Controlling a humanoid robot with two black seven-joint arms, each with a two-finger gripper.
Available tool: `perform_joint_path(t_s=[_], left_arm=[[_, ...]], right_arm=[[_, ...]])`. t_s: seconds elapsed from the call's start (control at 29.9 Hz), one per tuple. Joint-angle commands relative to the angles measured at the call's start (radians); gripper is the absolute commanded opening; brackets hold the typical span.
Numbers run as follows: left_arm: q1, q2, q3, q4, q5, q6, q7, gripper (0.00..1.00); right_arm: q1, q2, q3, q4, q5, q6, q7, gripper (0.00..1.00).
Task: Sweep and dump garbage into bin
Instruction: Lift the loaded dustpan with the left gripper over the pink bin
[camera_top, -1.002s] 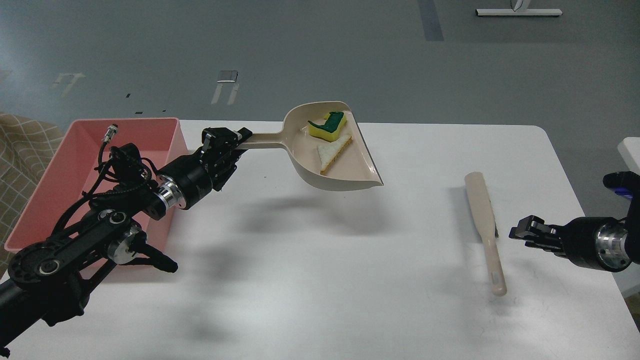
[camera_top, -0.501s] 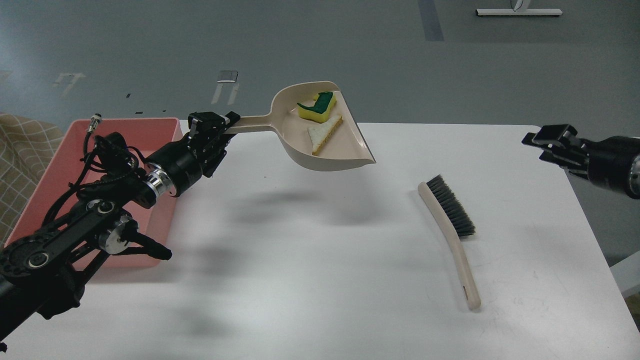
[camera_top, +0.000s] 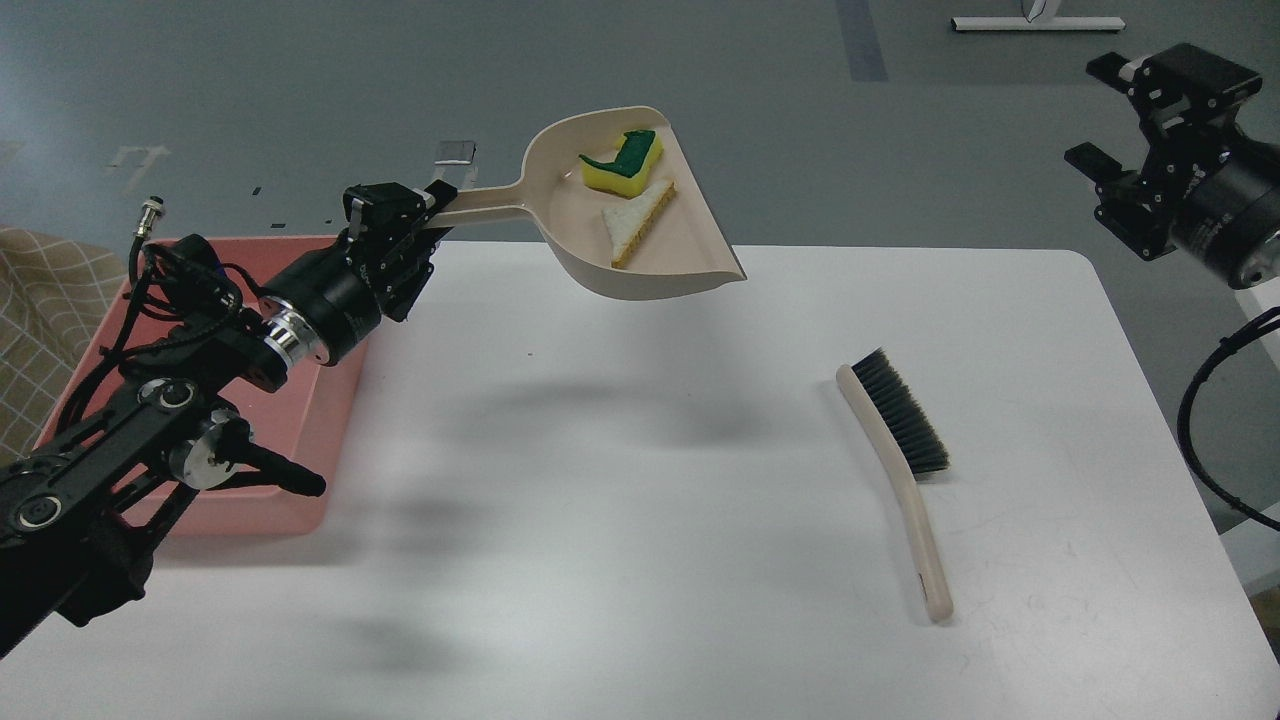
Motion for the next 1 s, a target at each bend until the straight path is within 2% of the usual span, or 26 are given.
perform_joint_path(t_s=[0.0, 0.03, 0.07, 0.1, 0.23, 0.3, 0.57, 0.84, 0.97], left_arm=[[-0.001, -0.003, -0.012, -0.011, 0.0, 0.002, -0.001, 0.0], [-0.001, -0.003, -0.016, -0.011, 0.0, 0.002, -0.001, 0.0], [-0.001, -0.004, -0.017, -0.011, 0.0, 0.002, -0.001, 0.0], [-0.001, -0.004, -0.02, -0.011, 0.0, 0.002, -0.001, 0.0], [-0.002, -0.003, -0.046, -0.011, -0.006, 0.0, -0.002, 0.0], [-0.002, 0.0, -0.063, -0.011, -0.023, -0.007, -0.002, 0.0], [0.014, 0.016, -0.157, -0.044, -0.055, -0.055, 0.001, 0.0], [0.08, 0.017, -0.235, -0.096, -0.095, -0.075, 0.001, 0.0], [0.16, 0.037, -0.35, -0.098, -0.118, -0.136, 0.002, 0.0]], right_arm=[[0.009, 0.098, 0.065, -0.039, 0.001, 0.0, 0.084, 0.85], [0.015, 0.123, 0.075, -0.059, 0.001, 0.0, 0.138, 0.85], [0.017, 0.128, 0.076, -0.07, 0.001, 0.0, 0.163, 0.85], [0.018, 0.132, 0.076, -0.087, 0.001, 0.0, 0.209, 0.85], [0.019, 0.152, 0.078, -0.122, 0.002, 0.0, 0.301, 0.85], [0.017, 0.181, 0.084, -0.134, 0.004, 0.0, 0.319, 0.85], [-0.018, 0.197, 0.096, -0.148, 0.195, -0.062, 0.326, 0.88], [-0.061, 0.191, 0.107, -0.147, 0.206, -0.061, 0.329, 0.88], [-0.077, 0.188, 0.107, -0.147, 0.206, -0.058, 0.329, 0.88]])
